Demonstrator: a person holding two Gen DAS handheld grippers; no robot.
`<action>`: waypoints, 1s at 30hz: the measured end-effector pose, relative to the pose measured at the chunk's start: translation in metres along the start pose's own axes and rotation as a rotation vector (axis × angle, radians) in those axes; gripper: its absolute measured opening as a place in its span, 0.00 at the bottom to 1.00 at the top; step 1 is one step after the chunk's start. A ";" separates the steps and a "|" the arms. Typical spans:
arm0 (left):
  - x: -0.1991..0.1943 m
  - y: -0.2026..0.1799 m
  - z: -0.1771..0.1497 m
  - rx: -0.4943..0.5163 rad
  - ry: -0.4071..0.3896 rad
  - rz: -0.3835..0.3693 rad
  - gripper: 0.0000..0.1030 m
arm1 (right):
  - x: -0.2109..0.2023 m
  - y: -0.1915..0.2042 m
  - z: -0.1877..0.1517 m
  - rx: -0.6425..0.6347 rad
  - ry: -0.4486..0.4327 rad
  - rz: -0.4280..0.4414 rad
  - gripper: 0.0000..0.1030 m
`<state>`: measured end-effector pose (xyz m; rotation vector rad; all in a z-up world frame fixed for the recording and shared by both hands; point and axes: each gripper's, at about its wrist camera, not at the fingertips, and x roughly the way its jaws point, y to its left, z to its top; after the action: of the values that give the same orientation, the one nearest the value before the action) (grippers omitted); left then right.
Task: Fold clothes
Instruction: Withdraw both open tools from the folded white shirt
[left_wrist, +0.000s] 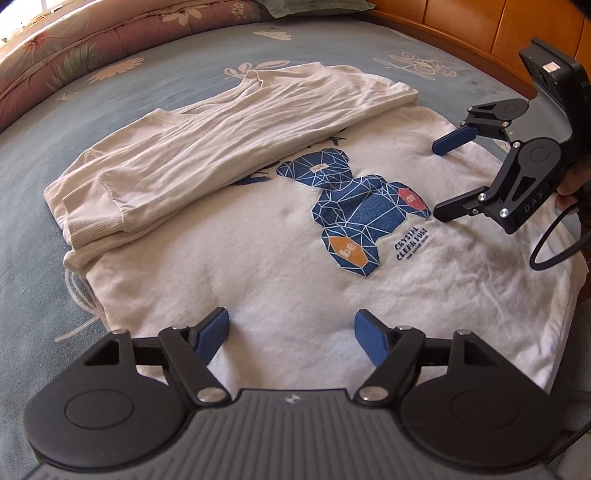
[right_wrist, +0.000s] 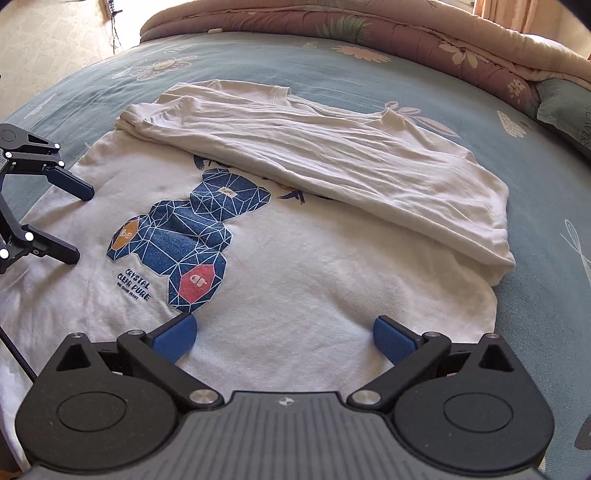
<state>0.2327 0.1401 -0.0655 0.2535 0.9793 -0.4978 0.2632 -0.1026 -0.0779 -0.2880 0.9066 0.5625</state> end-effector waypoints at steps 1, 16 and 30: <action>0.001 -0.002 0.000 -0.008 -0.001 0.010 0.74 | 0.000 0.000 0.000 -0.001 0.000 0.001 1.00; 0.015 -0.014 0.018 -0.107 0.099 0.060 0.92 | 0.006 0.001 0.015 0.000 0.108 0.005 1.00; 0.008 -0.027 0.004 -0.184 -0.011 0.124 0.95 | -0.006 0.007 0.001 0.053 0.029 -0.028 1.00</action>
<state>0.2254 0.1130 -0.0695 0.1447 0.9849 -0.2939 0.2569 -0.0990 -0.0725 -0.2611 0.9432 0.5085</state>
